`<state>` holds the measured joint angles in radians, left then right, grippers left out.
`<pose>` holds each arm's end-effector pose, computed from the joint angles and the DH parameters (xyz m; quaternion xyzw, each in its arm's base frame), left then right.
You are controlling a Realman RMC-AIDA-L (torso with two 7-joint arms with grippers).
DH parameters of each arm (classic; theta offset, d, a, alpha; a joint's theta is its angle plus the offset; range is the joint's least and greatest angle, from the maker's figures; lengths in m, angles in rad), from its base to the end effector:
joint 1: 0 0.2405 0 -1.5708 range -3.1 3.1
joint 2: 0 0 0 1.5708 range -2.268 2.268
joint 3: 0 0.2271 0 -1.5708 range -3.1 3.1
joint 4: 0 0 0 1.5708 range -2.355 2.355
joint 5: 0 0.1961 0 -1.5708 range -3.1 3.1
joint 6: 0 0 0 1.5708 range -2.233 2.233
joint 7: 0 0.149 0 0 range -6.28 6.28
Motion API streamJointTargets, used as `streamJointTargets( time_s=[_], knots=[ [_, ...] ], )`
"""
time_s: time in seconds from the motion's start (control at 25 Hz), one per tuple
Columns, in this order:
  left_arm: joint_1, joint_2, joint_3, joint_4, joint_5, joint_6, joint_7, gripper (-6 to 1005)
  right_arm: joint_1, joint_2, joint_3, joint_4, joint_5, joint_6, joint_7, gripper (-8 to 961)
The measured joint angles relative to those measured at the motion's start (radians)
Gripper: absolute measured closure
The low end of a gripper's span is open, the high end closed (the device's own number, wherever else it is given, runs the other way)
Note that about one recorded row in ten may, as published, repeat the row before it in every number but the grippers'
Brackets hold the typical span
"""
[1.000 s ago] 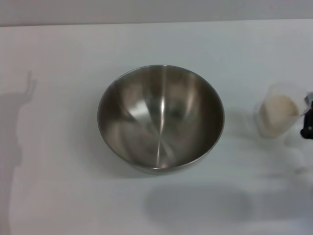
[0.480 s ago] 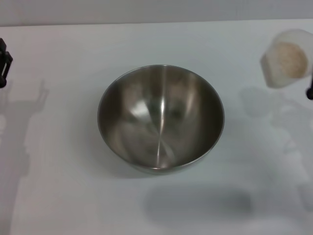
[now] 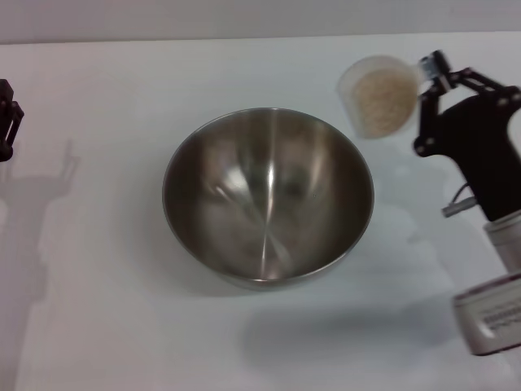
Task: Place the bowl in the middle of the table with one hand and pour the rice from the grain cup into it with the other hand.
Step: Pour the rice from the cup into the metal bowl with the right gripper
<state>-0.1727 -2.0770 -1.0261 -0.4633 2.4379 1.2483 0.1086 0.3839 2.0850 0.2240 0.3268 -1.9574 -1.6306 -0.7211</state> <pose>-0.2900 0.2768 0.0236 -0.6390 -0.1766 -0.3056 0.6834 0.2158 0.2592 -0.0190 -0.6931 -0.1723 0.2447 0.6557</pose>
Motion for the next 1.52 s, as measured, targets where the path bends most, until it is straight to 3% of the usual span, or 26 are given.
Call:
streamJointTargets(
  time_s=[0.4,1.52],
  knots=[
    [-0.004,0.0,0.002,0.0,-0.001,-0.004,0.0,170,0.017,0.003,-0.008,0.133,-0.106,0.124,-0.577,936],
    [0.005,-0.002,0.033,-0.006,-0.002,-0.003,0.0,170,0.01,0.008,-0.026,0.216,-0.199,0.216,-1.415,939]
  ],
)
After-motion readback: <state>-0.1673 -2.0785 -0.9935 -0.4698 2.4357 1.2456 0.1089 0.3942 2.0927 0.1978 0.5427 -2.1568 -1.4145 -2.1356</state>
